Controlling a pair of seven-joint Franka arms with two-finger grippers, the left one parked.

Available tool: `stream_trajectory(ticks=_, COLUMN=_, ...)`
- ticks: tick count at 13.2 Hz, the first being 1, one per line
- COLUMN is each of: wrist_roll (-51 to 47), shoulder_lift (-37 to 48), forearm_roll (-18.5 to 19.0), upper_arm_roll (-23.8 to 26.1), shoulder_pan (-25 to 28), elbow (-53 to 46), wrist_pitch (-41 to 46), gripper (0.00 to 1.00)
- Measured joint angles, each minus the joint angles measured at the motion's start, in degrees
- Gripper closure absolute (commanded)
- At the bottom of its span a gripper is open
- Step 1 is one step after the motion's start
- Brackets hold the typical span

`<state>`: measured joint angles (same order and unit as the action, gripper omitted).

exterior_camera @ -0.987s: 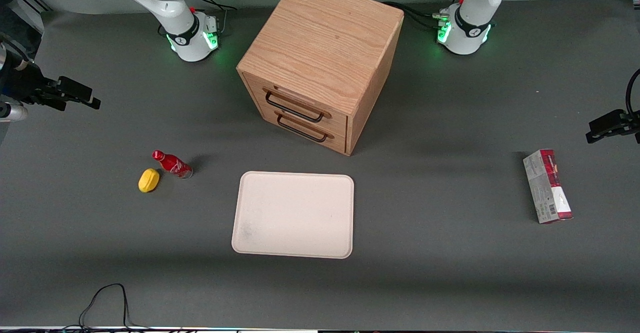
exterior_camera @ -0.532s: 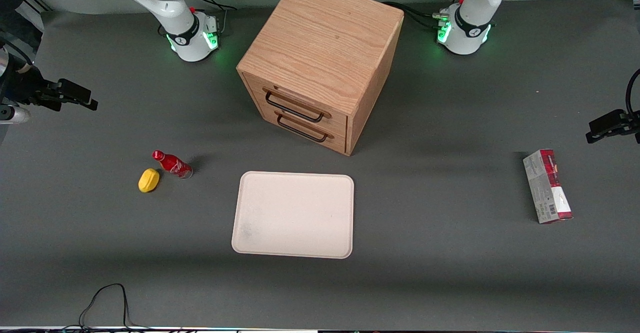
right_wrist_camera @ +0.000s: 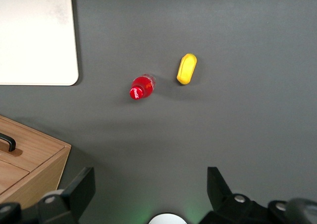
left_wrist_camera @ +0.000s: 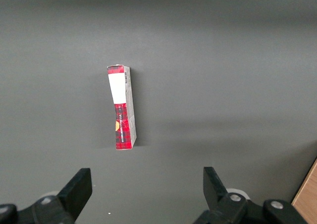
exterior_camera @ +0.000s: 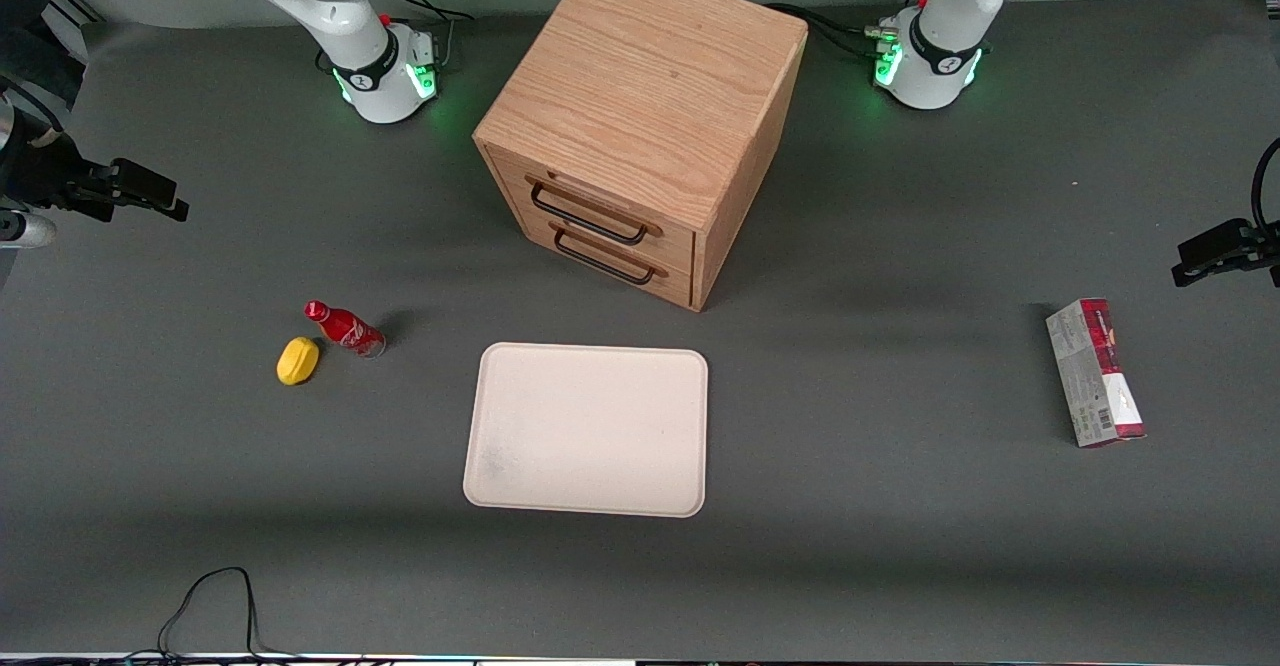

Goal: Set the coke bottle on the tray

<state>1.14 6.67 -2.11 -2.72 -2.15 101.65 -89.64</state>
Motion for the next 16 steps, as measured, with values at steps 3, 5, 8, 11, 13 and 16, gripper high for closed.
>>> stream_trajectory(ticks=3, wrist_roll=0.0, shoulder_lift=-0.01, forearm_roll=0.01, upper_arm_roll=-0.03, shoulder_pan=-0.03, elbow=-0.01, wrist_pitch=1.11, gripper=0.0)
stream_trajectory(ticks=5, wrist_roll=0.0, shoulder_lift=-0.01, forearm_roll=0.01, upper_arm_roll=-0.08, shoulder_pan=-0.08, elbow=-0.03, wrist_pitch=1.92, gripper=0.0)
stream_trajectory(ticks=8, wrist_roll=0.0, shoulder_lift=-0.44, forearm_roll=0.01, upper_arm_roll=-0.05, shoulder_pan=-0.09, elbow=-0.04, wrist_pitch=2.09, gripper=0.0)
stream_trajectory(ticks=11, wrist_roll=0.0, shoulder_lift=-2.62, forearm_roll=0.01, upper_arm_roll=-0.04, shoulder_pan=-0.07, elbow=0.24, wrist_pitch=2.04, gripper=0.0)
stream_trajectory(ticks=13, wrist_roll=0.0, shoulder_lift=-4.62, forearm_roll=0.01, upper_arm_roll=-0.02, shoulder_pan=-0.06, elbow=1.76, wrist_pitch=0.27, gripper=0.0)
stream_trajectory(ticks=16, wrist_roll=0.0, shoulder_lift=-5.71, forearm_roll=0.01, upper_arm_roll=-0.01, shoulder_pan=0.0, elbow=7.13, wrist_pitch=-6.88, gripper=0.0)
